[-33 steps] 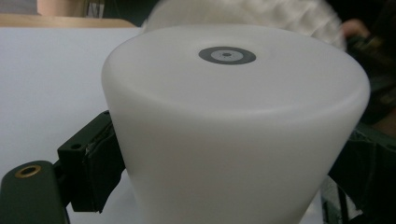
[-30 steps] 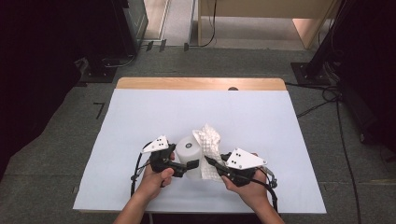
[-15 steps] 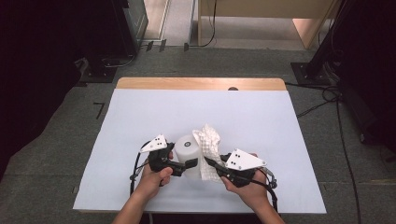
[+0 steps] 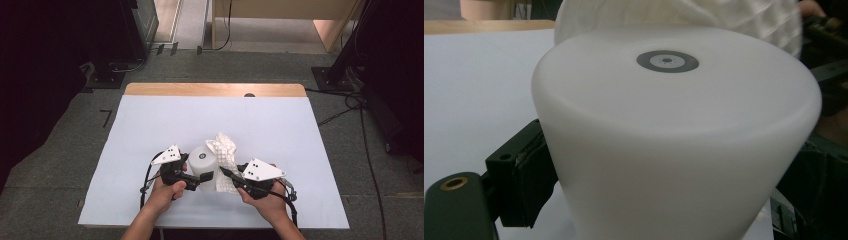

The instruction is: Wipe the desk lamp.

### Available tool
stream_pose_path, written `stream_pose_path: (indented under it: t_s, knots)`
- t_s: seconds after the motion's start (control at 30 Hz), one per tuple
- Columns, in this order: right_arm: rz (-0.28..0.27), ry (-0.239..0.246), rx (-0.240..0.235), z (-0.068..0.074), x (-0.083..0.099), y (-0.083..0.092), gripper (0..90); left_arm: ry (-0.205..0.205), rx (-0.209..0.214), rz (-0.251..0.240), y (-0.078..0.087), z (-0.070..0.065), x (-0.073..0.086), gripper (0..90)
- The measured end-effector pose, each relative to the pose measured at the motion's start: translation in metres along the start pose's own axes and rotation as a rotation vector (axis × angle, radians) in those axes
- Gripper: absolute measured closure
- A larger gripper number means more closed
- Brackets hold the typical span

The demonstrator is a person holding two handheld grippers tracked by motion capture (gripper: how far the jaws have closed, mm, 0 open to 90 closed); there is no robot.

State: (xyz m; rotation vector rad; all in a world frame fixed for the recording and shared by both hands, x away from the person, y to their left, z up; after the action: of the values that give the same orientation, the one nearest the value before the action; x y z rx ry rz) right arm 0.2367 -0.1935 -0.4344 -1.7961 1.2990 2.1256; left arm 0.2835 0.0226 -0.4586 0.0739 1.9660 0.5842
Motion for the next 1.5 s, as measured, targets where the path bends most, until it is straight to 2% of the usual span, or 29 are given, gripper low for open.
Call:
stream_pose_path:
  t_s: [0.07, 0.1, 0.27, 0.33, 0.37, 0.43, 0.53, 0.63, 0.73, 0.83, 0.9, 0.97, 1.0, 1.1, 1.13, 1.17, 1.2, 1.27, 1.3, 1.37, 1.43, 1.5]
  knots:
    - [0.032, -0.017, 0.020, -0.007, 0.007, -0.006, 80.0, -0.008, -0.009, -0.008, 0.002, 0.000, -0.001, 8.4]
    - [0.037, -0.031, 0.020, -0.010, 0.010, -0.007, 80.0, -0.020, -0.035, -0.010, 0.003, 0.001, -0.001, 8.4]
    - [0.001, -0.059, 0.058, -0.025, 0.010, 0.004, 80.0, -0.134, -0.301, 0.050, 0.004, 0.014, 0.006, 8.3]
    - [-0.011, -0.074, 0.075, -0.031, 0.012, 0.009, 80.0, -0.157, -0.366, 0.076, 0.002, 0.020, 0.011, 8.3]
    - [-0.008, -0.080, 0.080, -0.033, 0.013, 0.010, 80.0, -0.156, -0.385, 0.087, 0.000, 0.022, 0.013, 8.3]
    - [-0.008, -0.091, 0.085, -0.036, 0.016, 0.009, 80.0, -0.153, -0.381, 0.080, 0.001, 0.024, 0.014, 8.3]
    - [0.004, -0.091, 0.083, -0.036, 0.019, 0.007, 80.0, -0.179, -0.409, 0.086, 0.000, 0.023, 0.016, 8.1]
    - [0.008, -0.088, 0.080, -0.035, 0.020, 0.006, 80.0, -0.144, -0.452, 0.072, 0.001, 0.021, 0.020, 4.3]
    - [0.012, -0.093, 0.081, -0.037, 0.022, 0.006, 80.0, -0.067, -0.490, 0.036, 0.000, 0.018, 0.023, 0.1]
    - [0.008, -0.105, 0.084, -0.039, 0.023, 0.007, 80.0, 0.010, -0.584, 0.006, -0.010, 0.009, 0.024, 0.0]
    - [0.005, -0.107, 0.084, -0.040, 0.023, 0.007, 80.0, 0.056, -0.650, 0.026, -0.020, 0.005, 0.024, 0.0]
    - [0.007, -0.105, 0.081, -0.039, 0.022, 0.006, 80.0, 0.063, -0.691, 0.034, -0.026, 0.004, 0.024, 0.7]
    - [0.009, -0.101, 0.080, -0.038, 0.023, 0.005, 80.0, 0.052, -0.708, 0.030, -0.026, 0.004, 0.024, 5.3]
    - [0.008, -0.099, 0.079, -0.037, 0.023, 0.006, 80.0, 0.032, -0.646, 0.030, -0.021, 0.009, 0.024, 7.8]
    - [0.006, -0.100, 0.080, -0.038, 0.023, 0.006, 80.0, 0.031, -0.598, 0.023, -0.018, 0.011, 0.023, 7.8]
    - [0.000, -0.102, 0.080, -0.038, 0.022, 0.007, 80.0, 0.038, -0.525, 0.010, -0.013, 0.015, 0.022, 7.9]
    - [-0.004, -0.109, 0.080, -0.039, 0.022, 0.009, 80.0, 0.058, -0.429, -0.004, -0.010, 0.018, 0.020, 7.9]
    - [-0.022, -0.110, 0.076, -0.039, 0.019, 0.012, 80.0, 0.104, -0.177, -0.002, -0.005, 0.026, 0.017, 7.9]
    - [-0.033, -0.112, 0.068, -0.038, 0.017, 0.014, 80.0, 0.119, -0.067, -0.011, -0.004, 0.027, 0.017, 7.9]
    - [-0.056, -0.100, 0.051, -0.032, 0.009, 0.018, 80.0, 0.113, 0.078, 0.004, -0.003, 0.025, 0.017, 8.0]
    - [-0.072, -0.068, 0.032, -0.022, 0.001, 0.021, 80.0, 0.084, 0.125, 0.013, -0.005, 0.019, 0.015, 7.9]
    - [-0.089, -0.026, 0.010, -0.011, -0.008, 0.022, 80.0, 0.084, 0.148, 0.006, -0.006, 0.016, 0.012, 7.9]
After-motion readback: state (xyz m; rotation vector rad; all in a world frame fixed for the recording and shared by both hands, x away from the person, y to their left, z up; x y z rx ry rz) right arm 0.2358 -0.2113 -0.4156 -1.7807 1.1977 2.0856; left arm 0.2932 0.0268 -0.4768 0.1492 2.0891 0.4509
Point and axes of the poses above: each handheld gripper's, and its own axes: y roughly backward along the jaws, x roughly out of its underside, z roughly to its left, the point moved 3 cm from there along -y, roughly forward along the jaws, and after that the axes turned 11 degrees about z, right-handed, at the moved point
